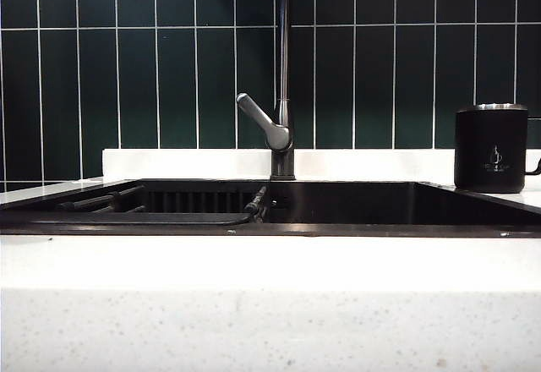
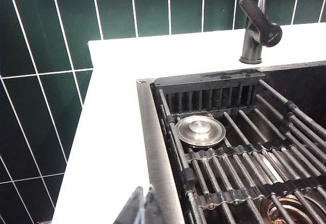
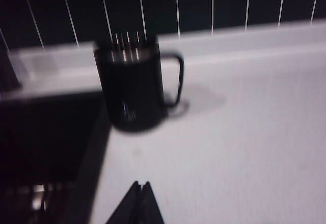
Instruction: Pick up the mug next to the sink, go to the faucet to get some water, pour the water into the sink, and finally put the mug back to its place.
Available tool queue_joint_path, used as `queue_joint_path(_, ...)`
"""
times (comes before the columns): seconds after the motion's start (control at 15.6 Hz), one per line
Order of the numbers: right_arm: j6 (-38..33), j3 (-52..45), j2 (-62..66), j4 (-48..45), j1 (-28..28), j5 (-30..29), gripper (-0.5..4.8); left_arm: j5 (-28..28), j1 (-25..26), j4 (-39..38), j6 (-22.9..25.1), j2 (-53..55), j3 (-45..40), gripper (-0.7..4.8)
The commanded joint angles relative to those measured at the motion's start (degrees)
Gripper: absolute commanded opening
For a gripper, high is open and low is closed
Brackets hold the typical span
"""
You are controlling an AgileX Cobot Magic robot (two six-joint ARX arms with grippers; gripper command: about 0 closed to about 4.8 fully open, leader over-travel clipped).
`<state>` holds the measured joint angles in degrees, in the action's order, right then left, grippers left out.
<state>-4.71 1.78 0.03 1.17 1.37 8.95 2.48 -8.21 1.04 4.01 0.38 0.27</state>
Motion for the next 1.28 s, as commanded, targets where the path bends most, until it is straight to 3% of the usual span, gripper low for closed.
queue_joint_path(0.06, -0.1, 0.2, -0.2, -1.4, 0.0, -0.3, -0.04, 0.0, 0.0, 0.8, -0.1, 0.0, 0.2, -0.06)
queue_joint_path(0.32, -0.1, 0.2, -0.2, -1.0, 0.0, -8.0, -0.04, -0.1, 0.0, 0.8, 0.0, 0.0, 0.2, -0.06)
queue_joint_path(1.15, -0.2, 0.2, -0.2, -3.0, -0.1, -7.6, -0.04, -1.5, 0.0, 2.7, 0.1, 0.0, 0.2, -0.06)
queue_joint_path(1.28, -0.2, 0.2, -0.2, -3.1, 0.0, -7.6, -0.04, -4.2, 0.0, 4.9, 0.1, 0.0, 0.1, -0.06)
